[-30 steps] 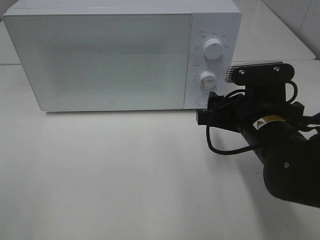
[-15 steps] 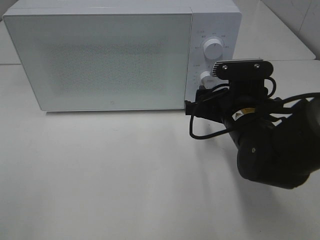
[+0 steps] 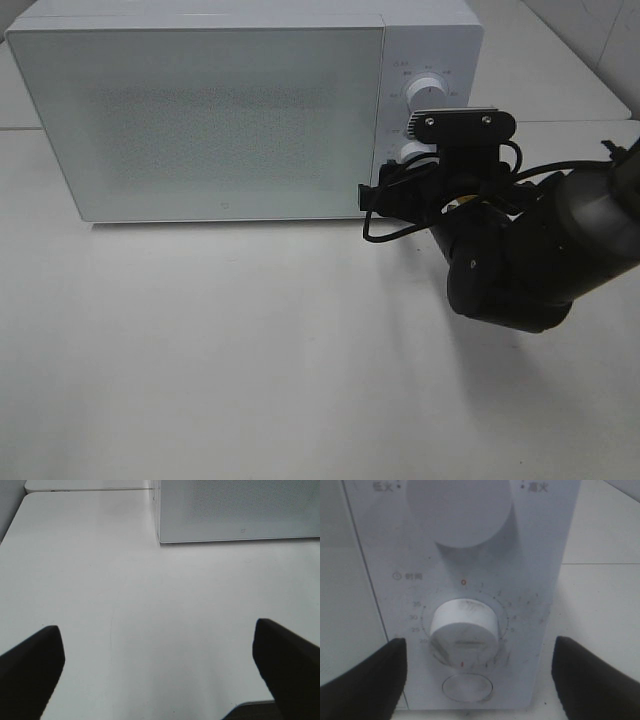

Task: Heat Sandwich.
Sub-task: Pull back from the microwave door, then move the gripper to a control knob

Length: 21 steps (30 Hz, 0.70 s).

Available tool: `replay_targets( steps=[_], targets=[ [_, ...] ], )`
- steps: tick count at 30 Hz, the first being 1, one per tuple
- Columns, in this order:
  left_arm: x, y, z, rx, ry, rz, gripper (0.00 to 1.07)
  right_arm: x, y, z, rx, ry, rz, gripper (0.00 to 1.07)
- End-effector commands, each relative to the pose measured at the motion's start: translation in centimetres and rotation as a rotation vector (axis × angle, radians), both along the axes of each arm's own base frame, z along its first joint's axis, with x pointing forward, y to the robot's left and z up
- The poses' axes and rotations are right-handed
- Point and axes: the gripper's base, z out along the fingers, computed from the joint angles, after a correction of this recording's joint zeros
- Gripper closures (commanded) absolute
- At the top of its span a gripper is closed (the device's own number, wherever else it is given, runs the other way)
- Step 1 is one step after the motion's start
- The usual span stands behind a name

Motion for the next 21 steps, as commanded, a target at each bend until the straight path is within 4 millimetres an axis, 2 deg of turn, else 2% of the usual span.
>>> replay_targets(
  steps=[1,8,21],
  targets=[
    [-0.2,0.0,0.1,0.005,-0.029,-0.004,0.09,1.0,-0.1,0.1,0.016,-0.011,-0.003,0.31],
    [-0.2,0.0,0.1,0.005,-0.029,-0.004,0.09,2.0,0.5,0.3,0.019,-0.032,0.014,0.31],
    [-0.2,0.0,0.1,0.005,-0.029,-0.004,0.09,1.9,0.6,0.0,0.014,-0.028,0.015,0.34]
  ],
)
